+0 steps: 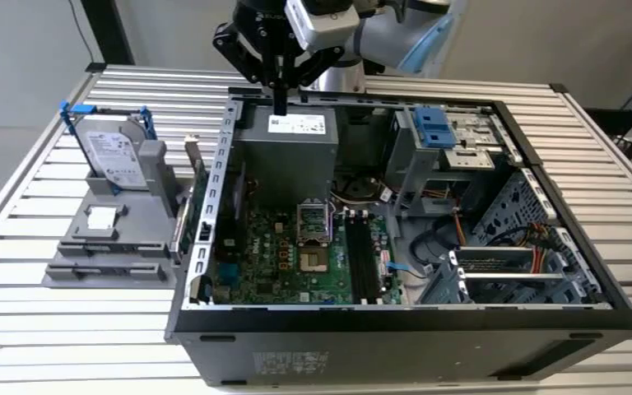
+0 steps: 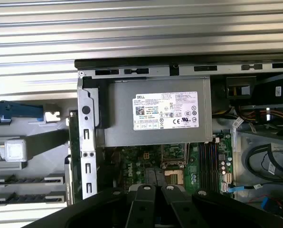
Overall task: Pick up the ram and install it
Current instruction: 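Reach for the ram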
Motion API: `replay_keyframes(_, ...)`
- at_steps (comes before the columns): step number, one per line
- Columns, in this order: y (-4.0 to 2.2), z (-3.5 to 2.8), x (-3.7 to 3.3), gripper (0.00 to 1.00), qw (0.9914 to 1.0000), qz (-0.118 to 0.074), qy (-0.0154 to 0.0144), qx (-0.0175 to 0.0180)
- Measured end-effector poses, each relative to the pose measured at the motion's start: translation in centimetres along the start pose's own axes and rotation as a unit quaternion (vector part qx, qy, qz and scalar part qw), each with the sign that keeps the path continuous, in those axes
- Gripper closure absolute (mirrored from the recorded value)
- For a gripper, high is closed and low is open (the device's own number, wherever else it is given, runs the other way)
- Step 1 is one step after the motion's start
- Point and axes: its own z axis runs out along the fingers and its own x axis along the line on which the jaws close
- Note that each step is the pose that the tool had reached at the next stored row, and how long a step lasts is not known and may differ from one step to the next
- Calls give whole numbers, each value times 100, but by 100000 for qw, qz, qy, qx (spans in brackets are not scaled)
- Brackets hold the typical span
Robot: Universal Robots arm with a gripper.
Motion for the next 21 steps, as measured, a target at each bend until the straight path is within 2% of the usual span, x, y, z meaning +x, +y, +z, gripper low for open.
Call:
replay_keyframes(5,-5,-2,64,100,100000,1,4,7)
replay_keyframes(21,-30,-10,412,100,100000,-15,4,4)
